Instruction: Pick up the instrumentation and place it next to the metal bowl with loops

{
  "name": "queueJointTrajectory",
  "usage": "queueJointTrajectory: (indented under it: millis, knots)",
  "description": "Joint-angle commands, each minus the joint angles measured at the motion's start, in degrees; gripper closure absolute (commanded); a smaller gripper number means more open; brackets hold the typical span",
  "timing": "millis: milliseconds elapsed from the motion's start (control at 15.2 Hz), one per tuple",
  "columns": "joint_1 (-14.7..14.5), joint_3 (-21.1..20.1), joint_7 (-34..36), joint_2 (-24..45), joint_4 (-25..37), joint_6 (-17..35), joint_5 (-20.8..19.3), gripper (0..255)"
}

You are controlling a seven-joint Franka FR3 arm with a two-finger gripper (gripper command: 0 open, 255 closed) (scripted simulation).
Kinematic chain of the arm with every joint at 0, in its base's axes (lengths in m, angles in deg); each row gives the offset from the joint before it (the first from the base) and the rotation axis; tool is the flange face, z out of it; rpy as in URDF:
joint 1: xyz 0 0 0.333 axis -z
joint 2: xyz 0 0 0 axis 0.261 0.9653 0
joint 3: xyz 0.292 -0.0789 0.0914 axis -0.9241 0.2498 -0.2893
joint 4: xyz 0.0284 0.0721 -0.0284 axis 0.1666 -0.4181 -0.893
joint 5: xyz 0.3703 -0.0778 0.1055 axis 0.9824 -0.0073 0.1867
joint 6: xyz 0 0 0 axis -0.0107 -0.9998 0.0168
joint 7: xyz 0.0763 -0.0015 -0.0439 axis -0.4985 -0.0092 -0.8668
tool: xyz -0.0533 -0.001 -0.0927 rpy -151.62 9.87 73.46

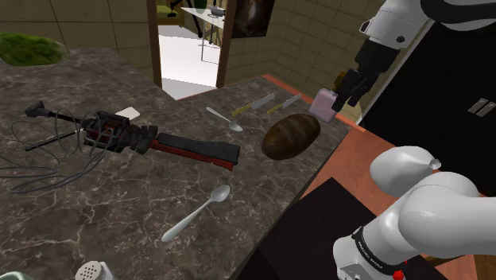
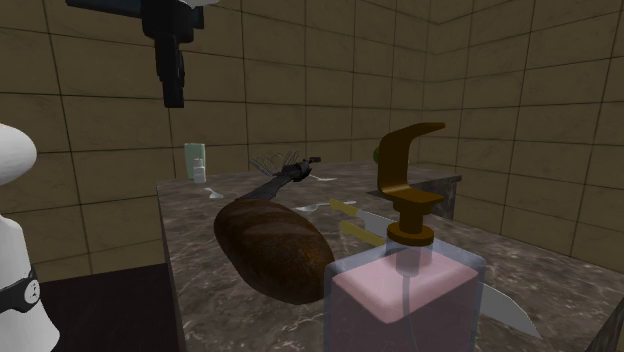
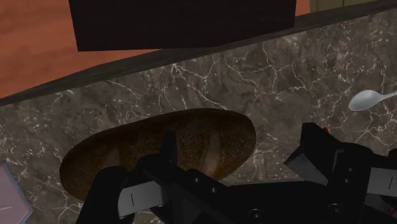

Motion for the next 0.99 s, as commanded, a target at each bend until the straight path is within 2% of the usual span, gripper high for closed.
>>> queueJointTrajectory:
  millis: [0,462,924]
  knots:
    - [0.00,0.00,0.00,0.00,0.00,0.00,0.00,0]
    - [3.59,-7.84,17.58,12.57,2.00,12.06,2.96,0]
    - [7.93,-13.76,35.48,27.75,8.59,21.54,1.22,0]
